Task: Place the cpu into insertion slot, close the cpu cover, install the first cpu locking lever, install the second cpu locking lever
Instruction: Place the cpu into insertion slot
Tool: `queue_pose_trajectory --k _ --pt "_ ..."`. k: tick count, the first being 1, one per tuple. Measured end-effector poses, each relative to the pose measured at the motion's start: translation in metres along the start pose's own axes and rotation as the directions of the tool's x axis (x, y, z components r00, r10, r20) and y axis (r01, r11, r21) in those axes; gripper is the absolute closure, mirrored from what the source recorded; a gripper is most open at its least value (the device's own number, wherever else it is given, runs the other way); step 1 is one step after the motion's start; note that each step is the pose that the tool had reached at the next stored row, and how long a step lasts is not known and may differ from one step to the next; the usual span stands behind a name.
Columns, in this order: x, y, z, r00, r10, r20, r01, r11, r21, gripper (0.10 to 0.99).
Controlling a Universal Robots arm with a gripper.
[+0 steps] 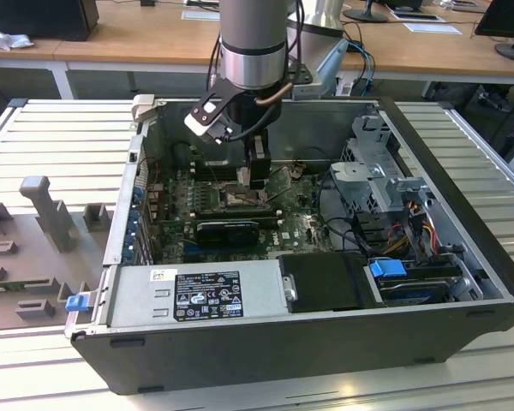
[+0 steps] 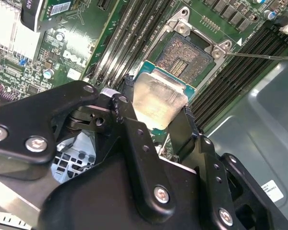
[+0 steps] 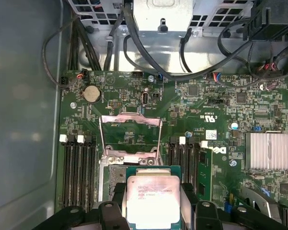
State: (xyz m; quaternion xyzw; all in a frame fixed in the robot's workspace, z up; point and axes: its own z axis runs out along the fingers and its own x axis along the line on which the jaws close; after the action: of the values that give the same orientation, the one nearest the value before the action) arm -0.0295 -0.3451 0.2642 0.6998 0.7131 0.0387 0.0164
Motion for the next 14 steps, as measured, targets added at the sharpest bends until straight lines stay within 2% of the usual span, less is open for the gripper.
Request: queue_pose_trajectory --k 6,14 --pt "-0.0002 -0.0003 0.0041 1.0000 0.002 -0.0012 -0.002 1.0000 0.001 0.553" --pt "-0.0002 -0.0006 0.0076 1.0000 0.004 -0.0086 -0.004 1.0000 0.001 0.553"
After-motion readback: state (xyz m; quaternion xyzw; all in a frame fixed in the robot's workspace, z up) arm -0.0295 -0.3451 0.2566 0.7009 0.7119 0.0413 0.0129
